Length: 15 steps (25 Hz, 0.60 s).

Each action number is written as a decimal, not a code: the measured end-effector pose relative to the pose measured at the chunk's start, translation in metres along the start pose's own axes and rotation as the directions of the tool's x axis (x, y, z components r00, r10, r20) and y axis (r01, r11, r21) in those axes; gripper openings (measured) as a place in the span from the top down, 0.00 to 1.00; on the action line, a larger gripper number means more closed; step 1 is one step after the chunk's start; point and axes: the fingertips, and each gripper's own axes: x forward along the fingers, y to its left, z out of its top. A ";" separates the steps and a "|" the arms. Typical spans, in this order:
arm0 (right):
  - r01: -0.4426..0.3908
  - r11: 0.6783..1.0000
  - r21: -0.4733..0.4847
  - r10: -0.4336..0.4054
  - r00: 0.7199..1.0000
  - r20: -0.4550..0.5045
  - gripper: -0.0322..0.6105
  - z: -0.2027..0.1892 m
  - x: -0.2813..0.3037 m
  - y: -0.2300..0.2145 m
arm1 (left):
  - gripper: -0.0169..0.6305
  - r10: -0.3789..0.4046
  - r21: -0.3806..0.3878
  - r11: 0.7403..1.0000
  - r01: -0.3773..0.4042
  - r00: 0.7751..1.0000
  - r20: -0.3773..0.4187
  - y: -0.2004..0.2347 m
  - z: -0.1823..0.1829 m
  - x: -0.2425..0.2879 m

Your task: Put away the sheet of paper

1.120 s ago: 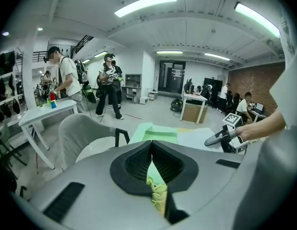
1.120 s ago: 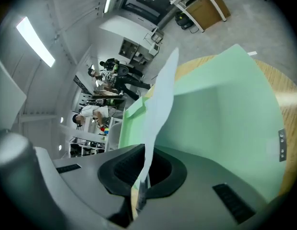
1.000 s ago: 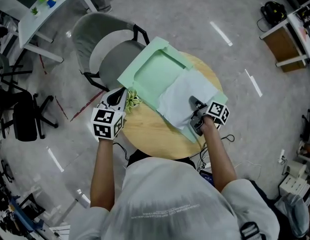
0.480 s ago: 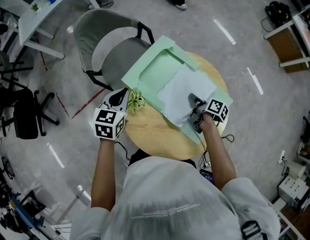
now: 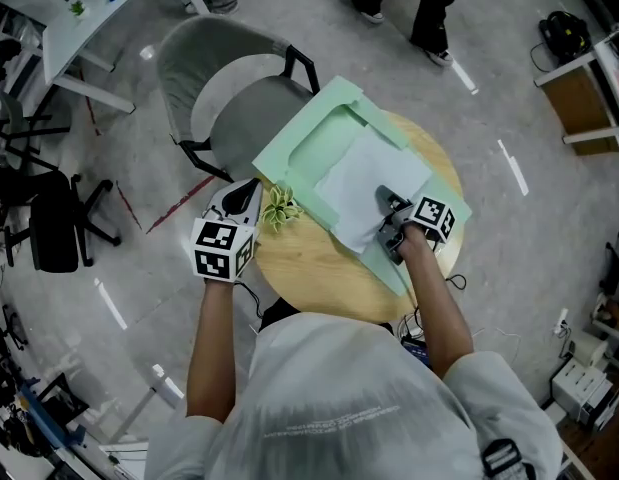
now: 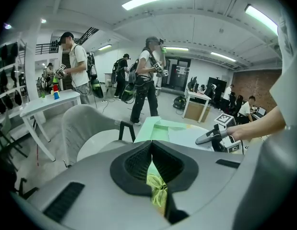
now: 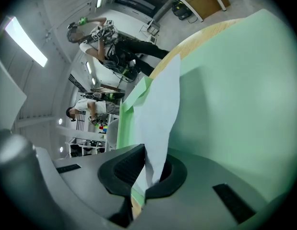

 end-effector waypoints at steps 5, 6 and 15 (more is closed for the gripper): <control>-0.005 1.000 -0.010 0.005 1.000 -0.011 0.90 0.001 0.017 0.010 | 0.95 0.016 -0.013 1.000 -0.017 1.000 -0.003 0.014 -0.001 -0.002; -0.008 1.000 -0.011 0.008 1.000 -0.012 0.90 0.001 0.020 0.012 | 0.95 0.018 -0.015 1.000 -0.018 1.000 -0.004 0.017 -0.002 -0.002; -0.026 0.999 -0.023 0.026 1.000 -0.010 0.90 0.002 0.048 0.028 | 0.95 0.015 -0.022 1.000 -0.015 1.000 -0.005 0.035 -0.005 0.002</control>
